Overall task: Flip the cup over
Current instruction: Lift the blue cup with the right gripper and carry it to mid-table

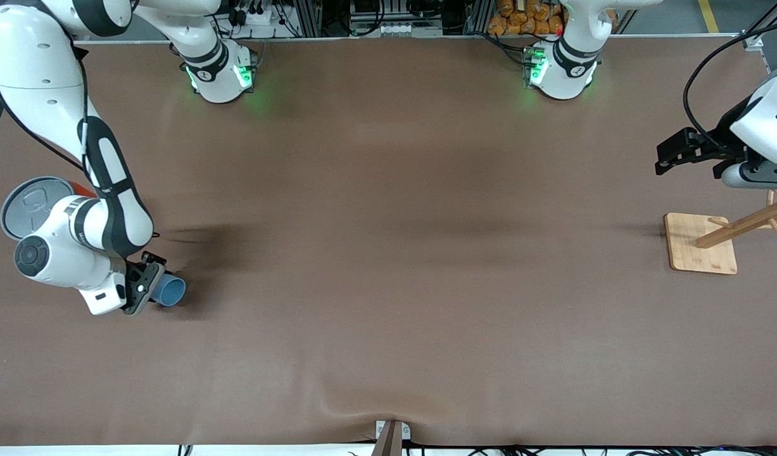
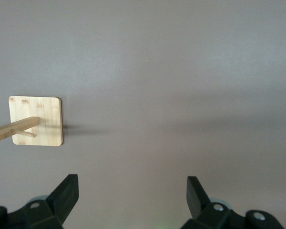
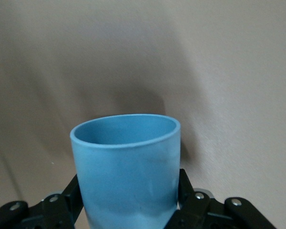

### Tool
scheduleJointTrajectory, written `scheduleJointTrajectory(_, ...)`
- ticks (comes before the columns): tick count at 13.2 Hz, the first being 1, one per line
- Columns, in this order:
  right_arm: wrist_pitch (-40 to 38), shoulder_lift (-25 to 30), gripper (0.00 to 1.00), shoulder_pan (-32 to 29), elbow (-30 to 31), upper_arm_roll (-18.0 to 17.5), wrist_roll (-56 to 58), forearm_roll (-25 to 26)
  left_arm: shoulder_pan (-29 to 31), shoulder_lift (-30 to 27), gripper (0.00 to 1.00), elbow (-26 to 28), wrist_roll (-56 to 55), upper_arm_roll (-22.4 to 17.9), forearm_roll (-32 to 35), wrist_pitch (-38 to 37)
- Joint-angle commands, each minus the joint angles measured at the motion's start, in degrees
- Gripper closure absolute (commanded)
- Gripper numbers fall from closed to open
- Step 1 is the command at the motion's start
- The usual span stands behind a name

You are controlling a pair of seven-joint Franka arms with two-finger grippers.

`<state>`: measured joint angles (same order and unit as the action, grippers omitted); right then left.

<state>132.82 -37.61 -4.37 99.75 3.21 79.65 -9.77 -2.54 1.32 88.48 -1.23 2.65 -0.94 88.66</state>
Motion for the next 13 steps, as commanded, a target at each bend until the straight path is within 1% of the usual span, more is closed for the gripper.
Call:
scheduleJointTrajectory(1,-3.6,2.2,0.68,0.3,0.0,-1.4,2.3,-3.0,0.3,0.4,0.00,-0.9,0.6,0.1,-0.8,-0.9)
scheduleJointTrajectory(4,-6.4,4.6,0.68,3.9,0.0,-1.8,0.2,-3.0,0.3,0.4,0.00,-0.9,0.8,0.1,-0.9,-0.9)
scheduleJointTrajectory(7,-5.9,6.1,0.67,10.5,0.0,-1.9,0.8,-2.9,0.3,0.4,0.00,-0.9,0.8,0.1,-0.9,-0.9)
scheduleJointTrajectory(8,-5.4,6.4,0.66,13.6,-0.3,-1.9,0.6,-2.9,0.3,0.4,0.00,-0.9,0.8,0.1,-0.9,-0.9)
scheduleJointTrajectory(10,-1.1,6.1,0.58,20.2,-1.0,-1.8,0.1,-2.9,0.2,0.5,0.00,-0.9,0.8,0.1,-0.9,-0.9)
scheduleJointTrajectory(13,2.6,4.7,0.58,31.0,-1.0,-1.8,-1.9,-2.8,0.2,0.8,0.00,-0.9,0.8,0.2,-0.9,-0.9)
